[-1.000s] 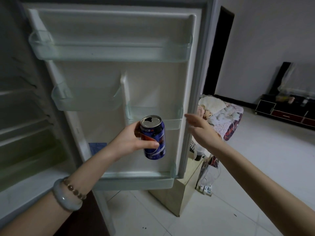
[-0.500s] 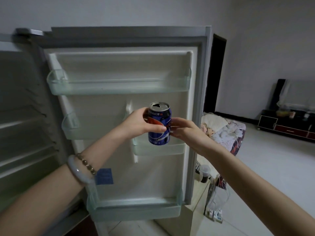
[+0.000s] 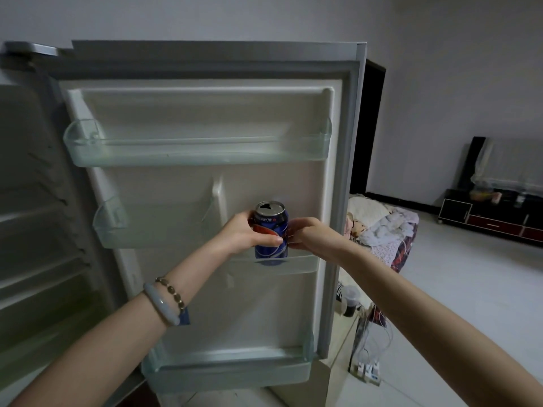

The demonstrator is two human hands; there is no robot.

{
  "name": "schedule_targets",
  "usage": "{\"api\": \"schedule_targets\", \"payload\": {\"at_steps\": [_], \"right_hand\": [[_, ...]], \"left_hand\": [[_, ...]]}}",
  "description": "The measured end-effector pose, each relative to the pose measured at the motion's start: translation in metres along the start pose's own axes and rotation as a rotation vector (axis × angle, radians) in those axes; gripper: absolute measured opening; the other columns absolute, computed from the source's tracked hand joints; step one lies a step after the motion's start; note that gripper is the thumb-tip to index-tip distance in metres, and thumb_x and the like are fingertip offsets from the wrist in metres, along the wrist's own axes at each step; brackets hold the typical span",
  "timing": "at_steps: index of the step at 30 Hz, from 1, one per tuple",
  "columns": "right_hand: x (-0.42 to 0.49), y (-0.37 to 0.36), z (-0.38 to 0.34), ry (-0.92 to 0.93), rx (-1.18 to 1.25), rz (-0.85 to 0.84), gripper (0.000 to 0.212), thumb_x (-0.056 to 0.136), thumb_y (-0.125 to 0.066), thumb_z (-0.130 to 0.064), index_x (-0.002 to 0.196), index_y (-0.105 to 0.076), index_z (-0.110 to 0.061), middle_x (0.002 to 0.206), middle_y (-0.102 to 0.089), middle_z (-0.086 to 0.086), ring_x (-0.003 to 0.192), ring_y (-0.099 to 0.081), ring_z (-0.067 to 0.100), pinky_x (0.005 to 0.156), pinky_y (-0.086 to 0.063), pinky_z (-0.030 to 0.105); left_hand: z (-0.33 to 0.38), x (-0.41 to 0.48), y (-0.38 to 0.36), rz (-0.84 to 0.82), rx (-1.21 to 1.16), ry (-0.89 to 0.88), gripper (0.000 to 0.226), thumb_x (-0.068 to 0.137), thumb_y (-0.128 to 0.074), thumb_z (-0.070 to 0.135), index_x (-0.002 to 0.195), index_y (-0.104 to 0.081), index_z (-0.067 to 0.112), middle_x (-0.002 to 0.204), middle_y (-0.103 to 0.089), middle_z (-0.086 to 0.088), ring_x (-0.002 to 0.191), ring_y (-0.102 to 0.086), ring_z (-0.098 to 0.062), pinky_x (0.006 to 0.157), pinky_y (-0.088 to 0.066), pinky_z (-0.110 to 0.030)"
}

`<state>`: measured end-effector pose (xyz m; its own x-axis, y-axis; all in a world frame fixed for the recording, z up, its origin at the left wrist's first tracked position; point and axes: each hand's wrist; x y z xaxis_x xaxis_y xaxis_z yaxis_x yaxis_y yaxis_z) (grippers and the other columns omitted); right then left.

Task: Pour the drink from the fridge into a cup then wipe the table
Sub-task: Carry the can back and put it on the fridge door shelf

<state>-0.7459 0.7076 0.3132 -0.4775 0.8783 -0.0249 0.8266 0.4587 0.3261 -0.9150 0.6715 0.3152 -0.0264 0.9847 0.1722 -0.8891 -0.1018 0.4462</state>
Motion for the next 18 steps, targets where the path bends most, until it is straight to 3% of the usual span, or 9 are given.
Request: {"api": "schedule_targets", "payload": {"at_steps": [4, 8, 12, 14, 16, 18], "right_hand": [[0.003, -0.002, 0.0, -0.017, -0.05, 0.002, 0.032, 0.083, -0.04, 0.013, 0.107, -0.061, 0.007, 0.113, -0.062, 0.028, 0.107, -0.06, 0.033, 0.097, -0.049, 0.038], [0.005, -0.002, 0.001, -0.03, -0.096, 0.015, 0.031, 0.08, -0.043, 0.009, 0.105, -0.062, 0.01, 0.106, -0.063, 0.029, 0.096, -0.061, 0.03, 0.095, -0.048, 0.043], [0.003, -0.001, 0.002, -0.025, -0.157, 0.057, 0.035, 0.079, -0.044, 0.006, 0.109, -0.063, 0.007, 0.111, -0.062, 0.03, 0.105, -0.06, 0.035, 0.099, -0.045, 0.048], [-0.002, 0.002, 0.003, -0.015, -0.176, 0.093, 0.042, 0.083, -0.045, 0.006, 0.124, -0.055, 0.005, 0.119, -0.06, 0.024, 0.109, -0.058, 0.028, 0.101, -0.044, 0.045], [-0.013, 0.008, 0.003, 0.037, -0.239, 0.137, 0.048, 0.086, -0.046, 0.004, 0.134, -0.045, 0.001, 0.13, -0.055, 0.015, 0.118, -0.053, 0.024, 0.106, -0.04, 0.04], [-0.027, 0.015, 0.005, 0.143, -0.344, 0.206, 0.049, 0.087, -0.047, 0.002, 0.136, -0.045, -0.005, 0.133, -0.054, 0.01, 0.121, -0.051, 0.019, 0.107, -0.038, 0.033]], "left_hand": [[-0.004, 0.002, -0.002, 0.003, 0.011, 0.006, 0.044, 0.064, -0.085, 0.013, 0.099, -0.059, 0.022, 0.09, -0.066, 0.006, 0.084, -0.062, -0.009, 0.077, -0.049, -0.022], [0.0, 0.001, -0.005, -0.007, 0.038, 0.009, 0.045, 0.068, -0.083, 0.017, 0.103, -0.056, 0.022, 0.092, -0.063, 0.006, 0.086, -0.059, -0.009, 0.071, -0.047, -0.016], [-0.005, -0.002, -0.002, -0.018, 0.144, 0.015, 0.037, 0.069, -0.082, 0.03, 0.098, -0.06, 0.023, 0.094, -0.066, 0.006, 0.092, -0.063, -0.012, 0.074, -0.047, -0.016], [-0.007, -0.008, 0.0, 0.007, 0.228, 0.035, 0.059, 0.067, -0.081, 0.041, 0.114, -0.057, 0.015, 0.111, -0.065, -0.001, 0.106, -0.061, -0.017, 0.086, -0.047, -0.026], [-0.01, -0.021, 0.001, 0.073, 0.314, 0.043, 0.087, 0.069, -0.078, 0.046, 0.136, -0.038, 0.008, 0.132, -0.053, -0.008, 0.12, -0.052, -0.022, 0.097, -0.043, -0.034], [-0.013, -0.038, 0.0, 0.163, 0.362, -0.028, 0.093, 0.072, -0.074, 0.047, 0.144, -0.027, 0.011, 0.143, -0.044, -0.008, 0.129, -0.044, -0.023, 0.104, -0.036, -0.036]]}}
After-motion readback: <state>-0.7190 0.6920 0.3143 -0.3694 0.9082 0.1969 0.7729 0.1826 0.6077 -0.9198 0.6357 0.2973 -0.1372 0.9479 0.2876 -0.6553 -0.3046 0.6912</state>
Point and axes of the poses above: each hand's wrist, its own x-axis towards the middle knuckle, its own y-axis out of the back of the hand, z = x × y
